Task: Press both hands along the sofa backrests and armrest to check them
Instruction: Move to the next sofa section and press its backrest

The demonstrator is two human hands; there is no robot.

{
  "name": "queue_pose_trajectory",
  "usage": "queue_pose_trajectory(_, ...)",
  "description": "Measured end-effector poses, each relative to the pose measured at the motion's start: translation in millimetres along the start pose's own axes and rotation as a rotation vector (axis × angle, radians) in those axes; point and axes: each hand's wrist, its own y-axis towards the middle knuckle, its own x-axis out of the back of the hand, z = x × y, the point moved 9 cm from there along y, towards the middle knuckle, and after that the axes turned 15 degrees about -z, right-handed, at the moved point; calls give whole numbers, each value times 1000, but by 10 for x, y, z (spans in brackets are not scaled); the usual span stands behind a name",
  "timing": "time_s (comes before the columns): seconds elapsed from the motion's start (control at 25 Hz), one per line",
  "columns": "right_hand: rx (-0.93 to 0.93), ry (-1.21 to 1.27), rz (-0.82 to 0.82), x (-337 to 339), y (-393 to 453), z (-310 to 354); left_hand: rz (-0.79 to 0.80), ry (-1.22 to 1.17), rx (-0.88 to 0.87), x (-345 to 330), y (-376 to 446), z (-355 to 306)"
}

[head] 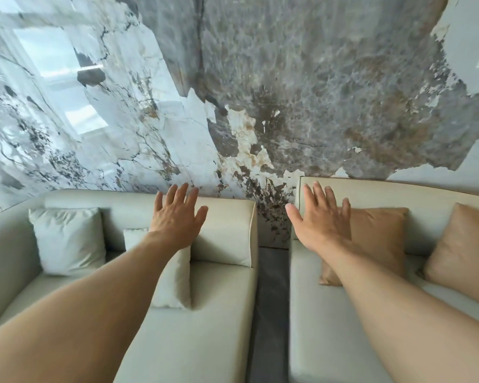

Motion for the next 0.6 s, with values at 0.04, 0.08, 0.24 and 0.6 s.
queue_pose_trajectory(0.04, 9, 2, 2, -55, 8, 143, 10, 3, 10, -32, -34, 167)
queue_pose_trajectory(0.08, 14, 4, 6, -113, 9, 279, 23, 6, 21, -76, -69, 338)
queue_pose_trajectory(0.24, 37, -18, 40, -479, -22, 1004, 48, 16, 70, -317, -82, 1215)
queue_pose_trajectory(0.6, 15, -193, 89, -1296, 199, 2603, 51, -161, 27, -1233, 442, 2777)
